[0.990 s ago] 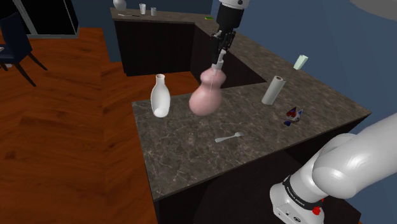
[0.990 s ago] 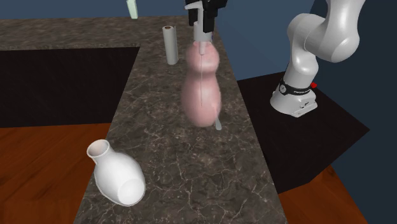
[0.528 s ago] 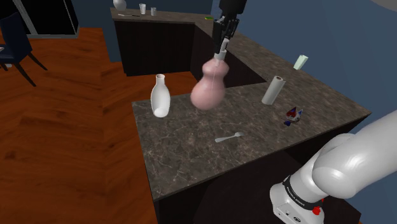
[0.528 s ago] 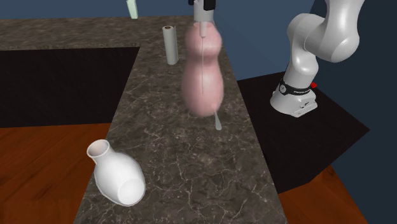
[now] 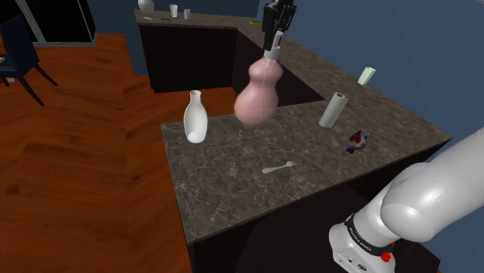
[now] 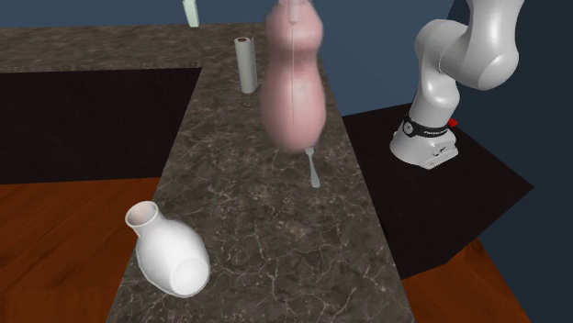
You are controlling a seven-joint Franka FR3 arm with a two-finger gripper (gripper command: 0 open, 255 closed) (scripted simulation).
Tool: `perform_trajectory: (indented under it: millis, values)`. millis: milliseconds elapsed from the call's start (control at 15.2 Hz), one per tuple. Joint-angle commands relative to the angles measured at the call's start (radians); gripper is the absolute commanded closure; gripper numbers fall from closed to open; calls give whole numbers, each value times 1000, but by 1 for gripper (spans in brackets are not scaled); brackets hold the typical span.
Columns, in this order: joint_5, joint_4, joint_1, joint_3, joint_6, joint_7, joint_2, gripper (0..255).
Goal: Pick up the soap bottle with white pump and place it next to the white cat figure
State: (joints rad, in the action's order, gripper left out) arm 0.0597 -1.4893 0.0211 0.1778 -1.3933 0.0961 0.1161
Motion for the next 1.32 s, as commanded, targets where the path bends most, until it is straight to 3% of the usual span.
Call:
perform_trajectory:
  millis: [0, 660, 1122, 1254]
  values:
    - [-2, 49, 1, 2, 32, -4, -15, 255]
    - [-21, 338, 9, 13, 210, -27, -128, 255]
    - [-54, 659, 34, 29, 385, -52, -276, 255]
    - [-31, 547, -9, 2, 354, 4, -195, 255]
